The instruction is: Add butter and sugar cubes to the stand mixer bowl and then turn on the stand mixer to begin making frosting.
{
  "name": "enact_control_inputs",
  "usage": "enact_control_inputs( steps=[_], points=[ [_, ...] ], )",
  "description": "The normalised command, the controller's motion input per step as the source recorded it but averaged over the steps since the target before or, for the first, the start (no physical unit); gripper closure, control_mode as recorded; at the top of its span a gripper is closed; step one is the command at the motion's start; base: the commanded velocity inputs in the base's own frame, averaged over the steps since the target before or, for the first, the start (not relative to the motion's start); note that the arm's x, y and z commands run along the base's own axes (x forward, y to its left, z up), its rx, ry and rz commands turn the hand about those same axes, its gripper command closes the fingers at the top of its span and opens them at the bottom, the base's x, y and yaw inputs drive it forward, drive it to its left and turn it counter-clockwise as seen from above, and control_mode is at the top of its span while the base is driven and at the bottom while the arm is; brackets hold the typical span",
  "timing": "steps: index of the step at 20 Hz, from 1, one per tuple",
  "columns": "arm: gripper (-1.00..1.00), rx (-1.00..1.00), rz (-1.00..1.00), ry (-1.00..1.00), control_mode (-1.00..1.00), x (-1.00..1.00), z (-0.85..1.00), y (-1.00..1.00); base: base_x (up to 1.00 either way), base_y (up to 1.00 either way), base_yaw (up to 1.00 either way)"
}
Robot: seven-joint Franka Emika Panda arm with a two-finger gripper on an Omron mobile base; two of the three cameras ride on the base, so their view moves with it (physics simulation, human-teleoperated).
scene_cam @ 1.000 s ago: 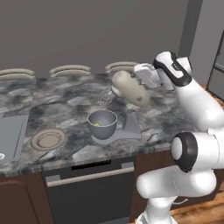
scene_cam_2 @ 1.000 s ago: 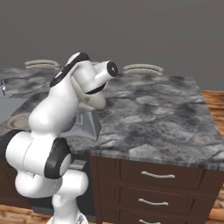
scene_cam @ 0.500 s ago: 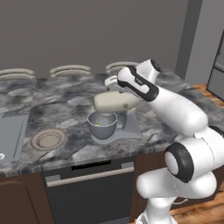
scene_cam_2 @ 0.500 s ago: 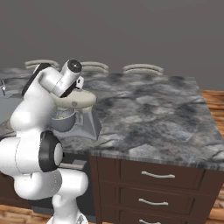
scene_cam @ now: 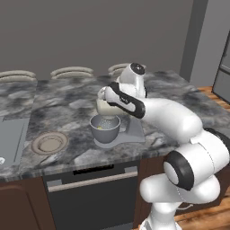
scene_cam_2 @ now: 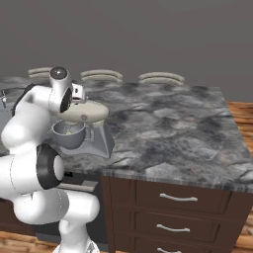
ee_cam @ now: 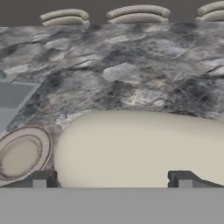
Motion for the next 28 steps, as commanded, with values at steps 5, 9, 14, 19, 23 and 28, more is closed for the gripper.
enact_control_inputs(
  steps=[5,9,14,19,23,28],
  points=[
    [-1.0,-0.23,-0.08,0.02,-1.0,0.17,-0.59,0.45,0.0,0.0,0.0],
    [-1.0,-0.25,-0.1,0.1,-1.0,0.4,-0.91,0.46,0.0,0.0,0.0],
    [-1.0,-0.01,-0.09,0.0,-1.0,-0.57,0.18,-0.3,0.0,0.0,0.0],
    [-1.0,0.0,-0.09,0.0,-1.0,-0.7,0.18,-0.52,0.0,0.0,0.0],
    [-1.0,0.0,-0.11,0.0,-1.0,-0.18,0.0,-0.43,0.0,0.0,0.0],
    [-1.0,-0.04,-0.05,0.0,-1.0,0.0,-0.05,-0.32,0.0,0.0,0.0]
  ],
)
